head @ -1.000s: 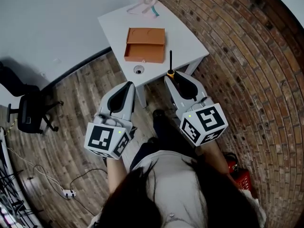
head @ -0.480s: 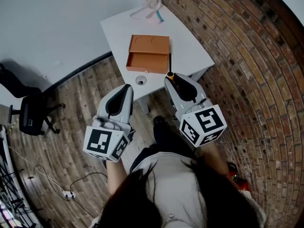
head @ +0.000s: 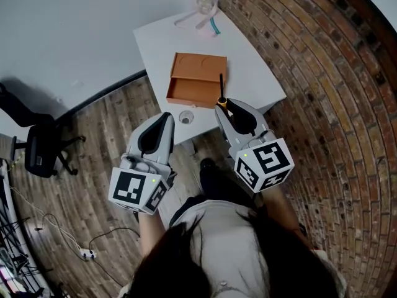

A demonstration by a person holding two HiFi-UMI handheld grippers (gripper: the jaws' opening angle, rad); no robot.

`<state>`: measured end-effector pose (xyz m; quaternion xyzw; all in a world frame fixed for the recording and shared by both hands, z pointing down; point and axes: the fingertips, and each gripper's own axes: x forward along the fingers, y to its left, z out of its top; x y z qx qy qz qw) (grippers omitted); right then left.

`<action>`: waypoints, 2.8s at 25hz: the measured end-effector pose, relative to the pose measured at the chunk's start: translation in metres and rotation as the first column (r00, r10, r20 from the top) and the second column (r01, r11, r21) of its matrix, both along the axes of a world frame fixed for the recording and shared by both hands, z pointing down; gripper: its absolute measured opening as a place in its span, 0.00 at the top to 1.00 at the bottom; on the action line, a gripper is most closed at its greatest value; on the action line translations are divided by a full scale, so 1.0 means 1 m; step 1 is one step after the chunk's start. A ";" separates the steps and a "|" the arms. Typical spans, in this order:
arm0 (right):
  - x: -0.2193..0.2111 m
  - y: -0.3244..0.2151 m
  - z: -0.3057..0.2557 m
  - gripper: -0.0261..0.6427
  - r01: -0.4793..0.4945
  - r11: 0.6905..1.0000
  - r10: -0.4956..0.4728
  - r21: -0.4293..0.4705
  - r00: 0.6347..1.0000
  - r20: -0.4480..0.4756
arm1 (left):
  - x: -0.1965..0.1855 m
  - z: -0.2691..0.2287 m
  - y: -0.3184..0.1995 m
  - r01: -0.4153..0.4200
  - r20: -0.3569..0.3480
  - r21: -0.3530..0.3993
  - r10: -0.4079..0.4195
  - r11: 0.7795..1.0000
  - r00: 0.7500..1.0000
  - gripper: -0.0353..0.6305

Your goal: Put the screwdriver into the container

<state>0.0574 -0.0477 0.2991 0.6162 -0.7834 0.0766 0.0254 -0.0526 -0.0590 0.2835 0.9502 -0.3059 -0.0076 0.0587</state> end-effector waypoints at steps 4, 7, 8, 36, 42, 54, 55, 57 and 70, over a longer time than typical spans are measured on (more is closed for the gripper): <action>0.007 -0.019 0.004 0.84 0.012 1.000 -0.012 -0.003 1.000 0.000 | 0.005 0.001 -0.018 0.013 -0.001 0.000 -0.013 1.000 1.000 0.95; 0.011 -0.033 0.008 0.84 0.025 1.000 -0.025 -0.010 1.000 0.000 | 0.009 0.001 -0.029 0.021 0.000 -0.001 -0.021 1.000 1.000 0.95; 0.012 -0.037 0.010 0.84 0.028 1.000 -0.028 -0.012 1.000 0.001 | 0.011 0.001 -0.032 0.022 0.001 -0.001 -0.022 1.000 1.000 0.95; 0.060 -0.140 0.081 0.84 0.128 0.981 -0.144 -0.149 0.985 -0.100 | 0.047 0.020 -0.115 0.082 0.022 -0.049 -0.081 0.995 0.997 0.95; 0.061 -0.158 0.103 0.84 0.169 0.967 -0.195 -0.189 0.972 -0.129 | 0.050 0.025 -0.128 0.105 0.027 -0.058 -0.104 0.993 0.994 0.95; 0.062 -0.181 0.159 0.84 0.229 0.929 -0.288 -0.291 0.941 -0.177 | 0.049 0.035 -0.146 0.148 0.040 -0.076 -0.146 0.986 0.989 0.95; 0.062 -0.181 0.164 0.84 0.233 0.925 -0.295 -0.300 0.938 -0.182 | 0.048 0.036 -0.147 0.151 0.042 -0.077 -0.149 0.985 0.988 0.95; 0.062 -0.183 0.174 0.84 0.238 0.918 -0.308 -0.319 0.932 -0.192 | 0.047 0.038 -0.149 0.156 0.044 -0.083 -0.153 0.984 0.987 0.94; 0.052 -0.194 0.231 0.84 0.279 0.858 -0.405 -0.431 0.884 -0.235 | 0.042 0.051 -0.156 0.178 0.050 -0.118 -0.173 0.977 0.984 0.95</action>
